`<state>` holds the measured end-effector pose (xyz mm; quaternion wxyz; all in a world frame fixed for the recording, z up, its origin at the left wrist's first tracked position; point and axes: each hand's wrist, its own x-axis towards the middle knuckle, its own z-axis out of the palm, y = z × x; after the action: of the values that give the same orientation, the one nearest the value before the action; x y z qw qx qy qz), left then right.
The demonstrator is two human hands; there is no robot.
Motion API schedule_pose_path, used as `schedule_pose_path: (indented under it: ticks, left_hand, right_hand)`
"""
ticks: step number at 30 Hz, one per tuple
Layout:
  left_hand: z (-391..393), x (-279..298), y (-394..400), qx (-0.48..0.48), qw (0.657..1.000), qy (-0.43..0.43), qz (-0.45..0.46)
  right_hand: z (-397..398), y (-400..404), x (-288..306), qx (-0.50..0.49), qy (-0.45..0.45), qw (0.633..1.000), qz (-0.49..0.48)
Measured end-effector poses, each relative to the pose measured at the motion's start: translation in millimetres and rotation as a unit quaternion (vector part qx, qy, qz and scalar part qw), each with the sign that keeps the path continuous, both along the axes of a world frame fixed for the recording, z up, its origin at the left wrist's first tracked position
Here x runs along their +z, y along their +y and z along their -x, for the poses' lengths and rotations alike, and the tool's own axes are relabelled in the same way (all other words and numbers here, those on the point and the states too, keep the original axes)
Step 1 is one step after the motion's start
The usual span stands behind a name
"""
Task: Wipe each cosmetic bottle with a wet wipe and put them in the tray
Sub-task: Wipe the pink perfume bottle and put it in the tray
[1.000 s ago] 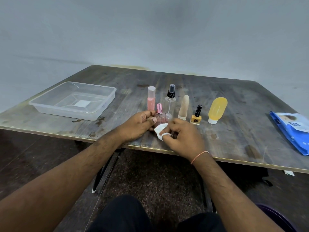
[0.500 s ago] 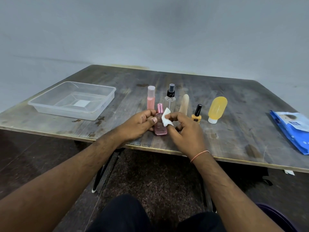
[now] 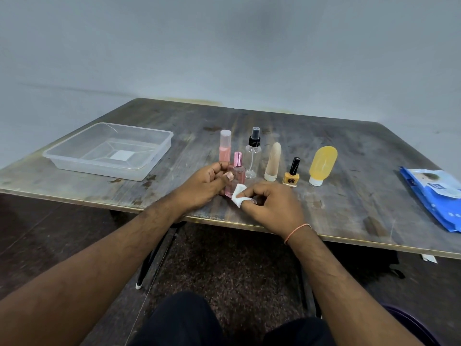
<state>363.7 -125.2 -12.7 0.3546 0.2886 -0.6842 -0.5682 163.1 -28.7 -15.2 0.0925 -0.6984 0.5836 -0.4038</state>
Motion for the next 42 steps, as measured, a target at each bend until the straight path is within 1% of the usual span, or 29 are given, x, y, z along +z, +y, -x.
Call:
schedule_pose_path:
  ticks: [6,9,14,19,22,25,28,30,33,40,42]
  left_hand:
    - [0.9,-0.3,-0.5,0.04,0.999,0.021,-0.002]
    - [0.0,0.0,-1.0,0.063,0.998,0.03,-0.002]
    - [-2.6,-0.3,-2.6,0.121,0.991,0.05,-0.007]
    - [-7.8,5.5,0.7,0.149,0.983,0.099,-0.049]
    - [-10.2,13.7,10.4,0.148,0.982,0.106,-0.055]
    - [-19.5,20.4,19.9,0.134,0.987,0.084,-0.019]
    - [-33.3,33.5,25.3,0.128,0.99,0.05,0.023]
    - [-44.3,45.6,28.5,0.134,0.989,0.033,0.046]
    - [-59.6,63.6,32.0,0.136,0.988,0.017,0.074]
    - [-113.2,89.9,21.6,0.165,0.982,0.006,0.09]
    - [-131.0,99.1,15.7,0.16,0.983,-0.014,0.092]
  right_hand:
    - [-5.3,1.2,3.1,0.072,-0.07,0.995,-0.021]
    - [-2.5,0.4,1.7,0.062,-0.085,0.994,-0.003]
    - [-0.7,-0.6,1.9,0.042,-0.15,0.988,0.006]
    - [-0.6,-1.1,5.1,0.039,-0.155,0.987,0.01]
    - [-1.4,-1.8,8.8,0.035,-0.164,0.986,0.006]
    - [-7.6,-5.2,12.6,0.036,-0.182,0.983,0.005]
    - [-19.7,-10.4,25.4,0.028,-0.179,0.983,0.001]
    - [-33.2,-12.4,39.1,0.041,-0.181,0.982,-0.018]
    - [-57.0,-17.3,57.9,0.073,-0.176,0.982,-0.015]
    - [-107.8,-41.4,77.1,0.11,-0.159,0.981,-0.009]
    - [-122.0,-51.5,82.1,0.119,-0.149,0.982,-0.009]
